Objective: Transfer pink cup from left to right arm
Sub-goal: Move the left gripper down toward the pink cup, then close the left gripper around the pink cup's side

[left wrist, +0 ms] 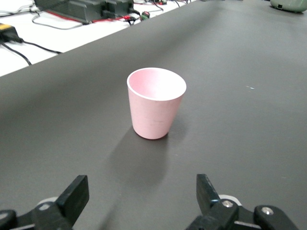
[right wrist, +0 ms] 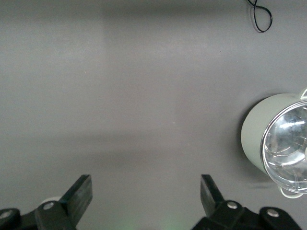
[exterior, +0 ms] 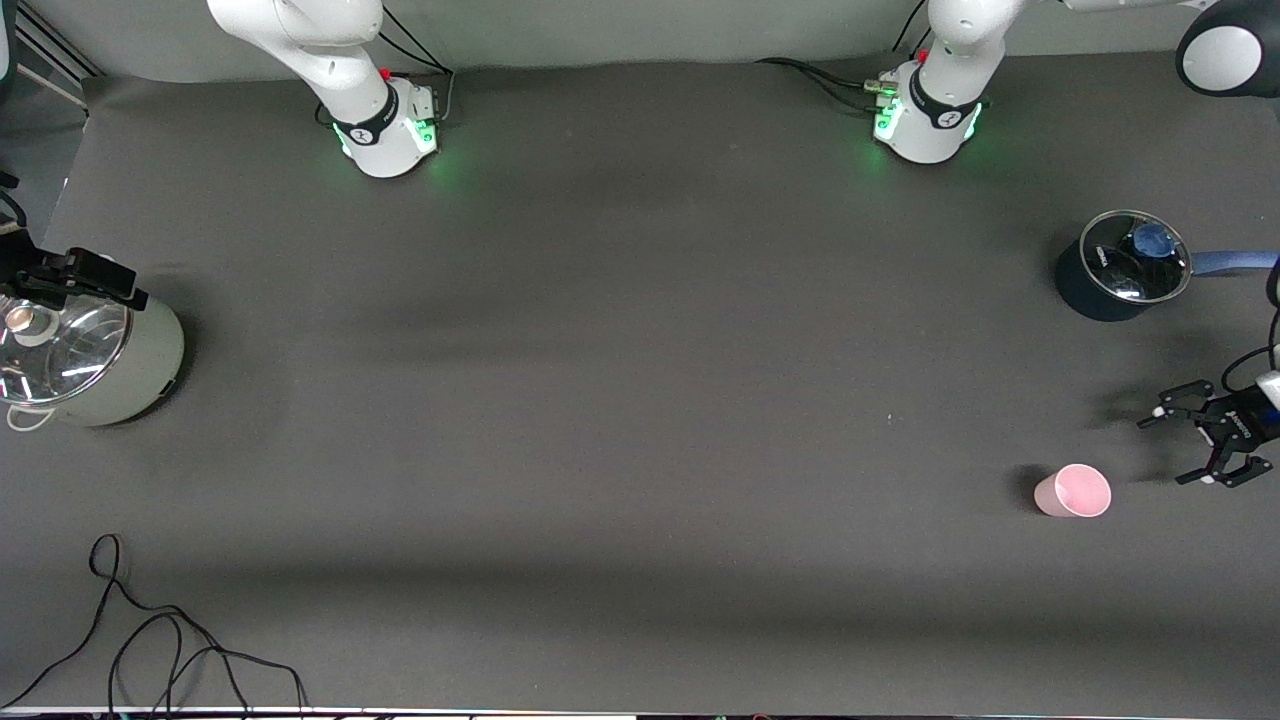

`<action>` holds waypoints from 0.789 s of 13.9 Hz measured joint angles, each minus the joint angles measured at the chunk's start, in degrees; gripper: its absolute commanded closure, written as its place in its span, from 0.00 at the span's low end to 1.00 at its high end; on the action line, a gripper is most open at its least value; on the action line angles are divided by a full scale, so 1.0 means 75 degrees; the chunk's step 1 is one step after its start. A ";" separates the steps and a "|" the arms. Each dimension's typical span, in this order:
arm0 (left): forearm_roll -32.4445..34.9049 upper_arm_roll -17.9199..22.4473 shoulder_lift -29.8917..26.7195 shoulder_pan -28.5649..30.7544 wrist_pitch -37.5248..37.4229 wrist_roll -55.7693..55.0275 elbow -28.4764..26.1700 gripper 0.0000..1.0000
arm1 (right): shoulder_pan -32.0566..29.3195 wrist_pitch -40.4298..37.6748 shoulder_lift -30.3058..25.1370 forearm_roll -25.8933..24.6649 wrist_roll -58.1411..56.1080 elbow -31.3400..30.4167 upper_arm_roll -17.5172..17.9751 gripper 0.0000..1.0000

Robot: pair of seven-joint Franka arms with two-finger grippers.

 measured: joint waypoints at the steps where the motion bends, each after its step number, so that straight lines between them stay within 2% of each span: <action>1: -0.0168 -0.0010 0.0107 0.0001 0.0023 0.0223 0.0003 0.00 | 0.0000 0.0000 0.0000 0.0000 0.0000 0.0000 0.0000 0.00; 11: -0.0896 -0.0250 0.0775 -0.0012 0.0048 0.1133 0.0023 0.00 | 0.0000 0.0000 0.0001 0.0000 0.0000 0.0000 -0.0001 0.00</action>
